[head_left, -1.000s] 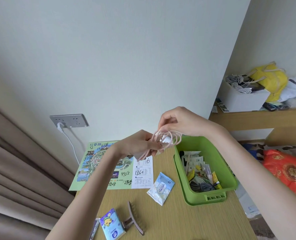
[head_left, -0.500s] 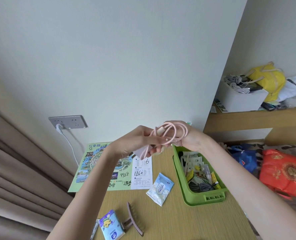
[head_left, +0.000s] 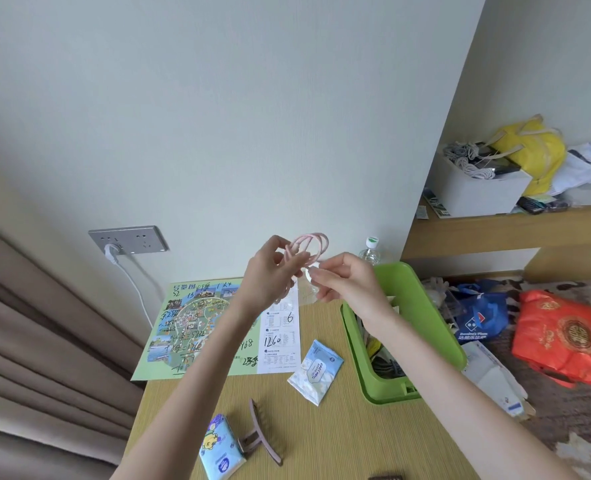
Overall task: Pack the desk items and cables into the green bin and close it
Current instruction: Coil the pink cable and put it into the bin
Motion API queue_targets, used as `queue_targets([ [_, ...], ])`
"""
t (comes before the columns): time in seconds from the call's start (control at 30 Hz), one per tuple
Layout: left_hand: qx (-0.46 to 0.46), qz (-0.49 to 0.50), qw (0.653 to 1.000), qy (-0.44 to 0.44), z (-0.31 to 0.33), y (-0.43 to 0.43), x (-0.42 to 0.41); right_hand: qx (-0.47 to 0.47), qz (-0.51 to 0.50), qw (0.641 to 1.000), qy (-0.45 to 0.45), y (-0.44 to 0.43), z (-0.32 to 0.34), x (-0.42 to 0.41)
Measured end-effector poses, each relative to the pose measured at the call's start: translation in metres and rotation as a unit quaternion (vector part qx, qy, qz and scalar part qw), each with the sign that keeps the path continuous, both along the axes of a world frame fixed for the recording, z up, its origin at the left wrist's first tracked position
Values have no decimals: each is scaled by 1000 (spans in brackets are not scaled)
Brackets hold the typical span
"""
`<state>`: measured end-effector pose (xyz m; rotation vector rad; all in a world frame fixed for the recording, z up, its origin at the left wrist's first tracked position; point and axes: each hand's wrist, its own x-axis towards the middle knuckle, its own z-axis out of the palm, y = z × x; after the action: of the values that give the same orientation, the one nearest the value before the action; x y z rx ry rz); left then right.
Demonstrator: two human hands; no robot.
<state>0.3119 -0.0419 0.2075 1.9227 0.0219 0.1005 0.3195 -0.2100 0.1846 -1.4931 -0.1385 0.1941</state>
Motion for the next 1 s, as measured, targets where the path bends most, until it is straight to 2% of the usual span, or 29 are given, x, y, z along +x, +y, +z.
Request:
queue_targets([
  [0.1, 60, 4, 998, -17, -9, -7, 1, -47, 4, 997, -58, 1, -2, -7],
  [0.23, 121, 5, 992, -27, -18, -13, 6, -94, 84, 990, -71, -15, -2, -11],
  [0.3, 113, -11, 993, -19, -20, -17, 7, -72, 107, 990, -61, -26, -1, -10],
  [0.4, 49, -37, 998, 0, -20, -24, 6, -59, 120, 989, -58, -39, 3, -9],
  [0.5, 0, -59, 998, 12, -20, -30, 6, -66, 91, 993, -40, -49, 3, -2],
  [0.6, 3, -85, 996, 21, -22, -38, 6, -64, 43, 997, 18, -58, -1, 4],
  [0.77, 20, -130, 991, 32, -30, -57, 9, -45, -10, 997, 59, -71, -6, 10],
  [0.9, 24, -158, 986, 52, -39, -75, 14, -192, -63, 979, -26, -85, -22, 20],
  [1.0, 3, -177, 980, 92, -46, -85, 20, -254, -66, 962, -70, -103, -35, 30],
])
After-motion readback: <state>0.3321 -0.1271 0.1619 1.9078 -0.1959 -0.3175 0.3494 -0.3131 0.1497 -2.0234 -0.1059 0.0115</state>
